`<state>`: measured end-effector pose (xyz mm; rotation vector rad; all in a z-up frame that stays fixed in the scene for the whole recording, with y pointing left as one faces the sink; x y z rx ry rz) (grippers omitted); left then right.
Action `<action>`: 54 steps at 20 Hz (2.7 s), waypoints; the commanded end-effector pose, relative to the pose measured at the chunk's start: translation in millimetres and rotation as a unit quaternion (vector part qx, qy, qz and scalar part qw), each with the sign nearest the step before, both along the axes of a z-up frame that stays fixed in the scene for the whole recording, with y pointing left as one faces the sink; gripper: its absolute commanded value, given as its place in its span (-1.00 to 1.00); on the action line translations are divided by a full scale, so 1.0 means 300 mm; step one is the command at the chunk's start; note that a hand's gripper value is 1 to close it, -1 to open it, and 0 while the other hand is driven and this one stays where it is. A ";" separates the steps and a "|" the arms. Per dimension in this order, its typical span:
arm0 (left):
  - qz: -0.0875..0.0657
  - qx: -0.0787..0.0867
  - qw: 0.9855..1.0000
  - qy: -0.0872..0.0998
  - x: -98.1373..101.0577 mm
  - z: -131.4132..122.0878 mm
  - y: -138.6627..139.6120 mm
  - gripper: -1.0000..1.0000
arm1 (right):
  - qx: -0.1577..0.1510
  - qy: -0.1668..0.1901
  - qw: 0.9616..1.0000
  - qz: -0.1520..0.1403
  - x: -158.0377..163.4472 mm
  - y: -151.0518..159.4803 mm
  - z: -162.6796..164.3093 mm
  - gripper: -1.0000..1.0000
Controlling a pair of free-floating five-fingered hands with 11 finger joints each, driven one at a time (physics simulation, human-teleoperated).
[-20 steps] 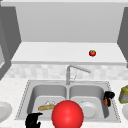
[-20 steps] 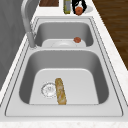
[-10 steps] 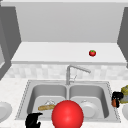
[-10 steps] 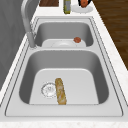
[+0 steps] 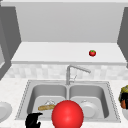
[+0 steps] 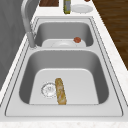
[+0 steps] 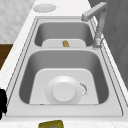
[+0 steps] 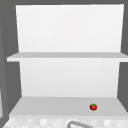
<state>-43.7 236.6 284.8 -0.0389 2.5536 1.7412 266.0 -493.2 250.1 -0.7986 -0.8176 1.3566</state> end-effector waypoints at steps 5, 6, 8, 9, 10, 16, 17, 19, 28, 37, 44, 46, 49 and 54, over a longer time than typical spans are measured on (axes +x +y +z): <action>0.000 0.000 1.000 0.000 0.000 0.000 0.000 0.00 | 0.001 0.001 1.000 0.015 -0.002 -0.176 -0.028 1.00; 0.000 0.000 1.000 0.000 0.000 0.000 0.000 0.00 | 0.000 0.001 1.000 0.016 0.003 -0.197 -0.036 1.00; 0.000 0.000 1.000 0.000 0.000 0.000 0.000 0.00 | 0.001 0.003 1.000 0.016 0.012 -0.240 -0.060 1.00; 0.000 0.000 1.000 0.000 0.000 0.000 0.000 0.00 | 0.002 0.004 1.000 0.016 0.016 -0.261 -0.073 1.00; 0.000 0.000 1.000 0.000 0.000 0.000 0.000 0.00 | 0.003 0.006 1.000 0.016 0.020 -0.282 -0.094 1.00; 0.000 0.000 1.000 0.000 0.000 0.000 0.000 0.00 | -0.001 0.001 1.000 0.017 0.069 -0.372 -0.265 1.00; 0.000 0.000 1.000 0.000 0.000 0.000 0.000 0.00 | -0.002 0.000 1.000 0.017 0.076 -0.387 -0.292 1.00; 0.000 0.000 1.000 0.000 0.000 0.000 0.000 0.00 | -0.002 0.000 1.000 0.018 0.090 -0.419 -0.348 1.00; 0.000 0.000 1.000 0.000 0.000 0.000 0.000 0.00 | 0.025 0.022 0.999 0.012 0.160 -0.512 -0.522 1.00; 0.000 0.000 1.000 0.000 0.000 0.000 0.000 0.00 | 0.097 0.134 0.986 0.032 0.254 -0.568 -0.500 1.00; 0.000 0.000 1.000 0.000 0.000 0.000 0.000 0.00 | 0.085 0.170 0.981 0.029 0.272 -0.589 -0.313 -1.00; 0.000 0.000 1.000 0.000 0.000 0.000 0.000 0.00 | 0.081 0.166 0.982 0.027 0.278 -0.592 -0.284 -1.00; 0.000 0.000 1.000 0.000 0.000 0.000 0.000 0.00 | 0.065 0.165 0.984 0.024 0.283 -0.553 -0.257 -1.00; 0.000 0.000 1.000 0.000 0.000 0.000 0.000 0.00 | 0.044 0.172 0.984 0.012 0.289 -0.453 -0.237 -1.00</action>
